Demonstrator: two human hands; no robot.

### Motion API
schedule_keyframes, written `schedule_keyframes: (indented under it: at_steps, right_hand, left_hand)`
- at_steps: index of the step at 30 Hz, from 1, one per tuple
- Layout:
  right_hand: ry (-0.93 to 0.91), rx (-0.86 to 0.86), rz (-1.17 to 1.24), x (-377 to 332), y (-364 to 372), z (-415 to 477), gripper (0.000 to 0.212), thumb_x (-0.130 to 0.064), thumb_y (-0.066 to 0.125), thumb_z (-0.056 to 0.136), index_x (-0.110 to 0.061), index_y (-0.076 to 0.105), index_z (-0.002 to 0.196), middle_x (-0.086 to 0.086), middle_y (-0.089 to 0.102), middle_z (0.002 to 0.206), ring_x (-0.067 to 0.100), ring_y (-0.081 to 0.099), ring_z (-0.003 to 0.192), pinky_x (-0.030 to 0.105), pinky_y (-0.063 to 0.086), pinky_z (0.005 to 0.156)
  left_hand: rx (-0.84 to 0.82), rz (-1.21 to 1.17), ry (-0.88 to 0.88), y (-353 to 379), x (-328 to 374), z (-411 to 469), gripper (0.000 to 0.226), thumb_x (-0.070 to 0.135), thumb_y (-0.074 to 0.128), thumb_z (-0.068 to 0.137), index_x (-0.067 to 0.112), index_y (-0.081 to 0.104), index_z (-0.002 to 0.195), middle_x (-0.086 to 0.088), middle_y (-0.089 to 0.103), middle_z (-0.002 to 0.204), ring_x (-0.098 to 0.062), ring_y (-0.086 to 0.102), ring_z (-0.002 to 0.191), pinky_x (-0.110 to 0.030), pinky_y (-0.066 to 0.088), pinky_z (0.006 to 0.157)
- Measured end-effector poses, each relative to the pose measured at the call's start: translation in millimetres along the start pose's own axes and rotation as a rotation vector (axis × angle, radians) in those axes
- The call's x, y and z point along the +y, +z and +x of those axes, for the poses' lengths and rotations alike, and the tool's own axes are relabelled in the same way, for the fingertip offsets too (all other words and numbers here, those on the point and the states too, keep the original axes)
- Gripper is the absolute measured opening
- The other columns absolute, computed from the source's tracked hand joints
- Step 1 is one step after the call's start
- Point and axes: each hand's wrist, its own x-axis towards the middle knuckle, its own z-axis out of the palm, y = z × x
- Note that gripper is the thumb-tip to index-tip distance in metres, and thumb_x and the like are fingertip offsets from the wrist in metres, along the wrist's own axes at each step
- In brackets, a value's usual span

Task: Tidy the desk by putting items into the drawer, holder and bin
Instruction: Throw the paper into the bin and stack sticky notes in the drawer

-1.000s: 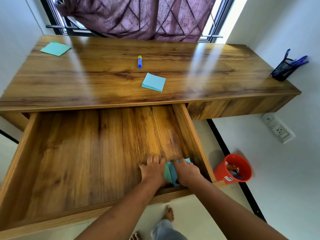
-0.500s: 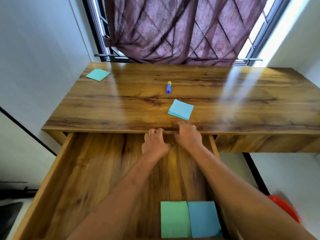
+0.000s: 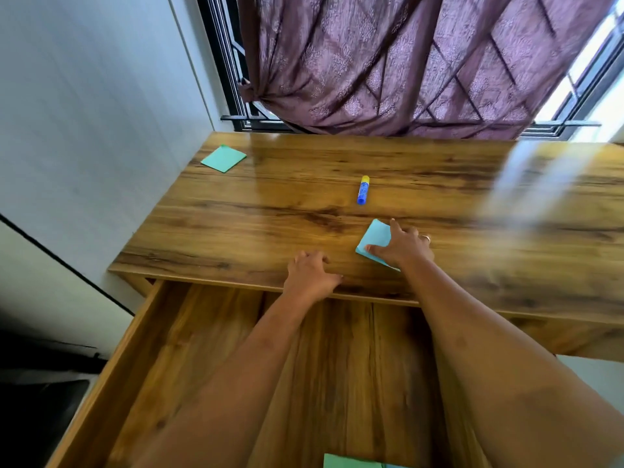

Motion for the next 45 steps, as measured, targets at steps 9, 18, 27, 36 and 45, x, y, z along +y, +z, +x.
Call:
schedule_keyframes:
  at_steps: [9, 18, 27, 36, 45]
  right_hand:
    - [-0.011, 0.059, 0.340, -35, 22, 4, 0.073, -0.044, 0.077, 0.074, -0.010, 0.047, 0.130, 0.011, 0.042, 0.131, 0.028, 0.054, 0.111, 0.038, 0.053, 0.081]
    - [0.023, 0.061, 1.255, -129, 83, -17, 0.052, -0.013, 0.056, 0.094, -0.027, 0.033, 0.138, 0.002, 0.044, 0.129, 0.021, 0.054, 0.111, 0.024, 0.058, 0.054]
    - [-0.155, 0.388, 0.994, -205, 125, 7, 0.018, -0.020, 0.048, 0.099, -0.023, 0.057, 0.114, 0.001, 0.050, 0.115, 0.009, 0.056, 0.088, 0.016, 0.055, 0.053]
    - [-0.219, 0.467, 0.778, -240, 135, 33, 0.024, -0.030, 0.044, 0.099, -0.023, 0.057, 0.118, -0.001, 0.058, 0.113, 0.017, 0.061, 0.098, 0.043, 0.058, 0.072]
    - [-0.224, 0.436, 0.733, -240, 138, 39, 0.026, -0.035, 0.044, 0.099, -0.028, 0.053, 0.122, -0.002, 0.056, 0.122, 0.017, 0.060, 0.105, 0.043, 0.058, 0.077]
  left_hand:
    - [0.092, -0.097, 0.001, 1, -14, 23, 0.039, 0.030, 0.065, 0.083, 0.026, 0.053, 0.119, -0.005, 0.037, 0.135, -0.025, 0.035, 0.129, -0.033, 0.034, 0.097]
    - [0.369, -0.069, -0.014, -75, -101, 58, 0.042, 0.020, 0.062, 0.086, 0.024, 0.047, 0.125, -0.005, 0.042, 0.131, -0.022, 0.037, 0.121, -0.028, 0.031, 0.093]
    - [0.432, 0.076, 0.126, -118, -184, 150, 0.042, 0.041, 0.064, 0.084, 0.027, 0.049, 0.120, -0.005, 0.042, 0.132, -0.024, 0.036, 0.121, -0.036, 0.037, 0.093]
    - [0.289, 0.327, 0.123, -162, -167, 270, 0.096, 0.073, 0.062, 0.067, 0.024, 0.027, 0.143, -0.005, 0.016, 0.155, -0.027, 0.010, 0.143, -0.050, 0.026, 0.108]
    - [0.141, 0.406, 0.064, -164, -177, 292, 0.112, 0.092, 0.022, 0.066, 0.023, 0.001, 0.152, 0.000, -0.005, 0.161, -0.020, -0.012, 0.147, -0.065, -0.006, 0.108]
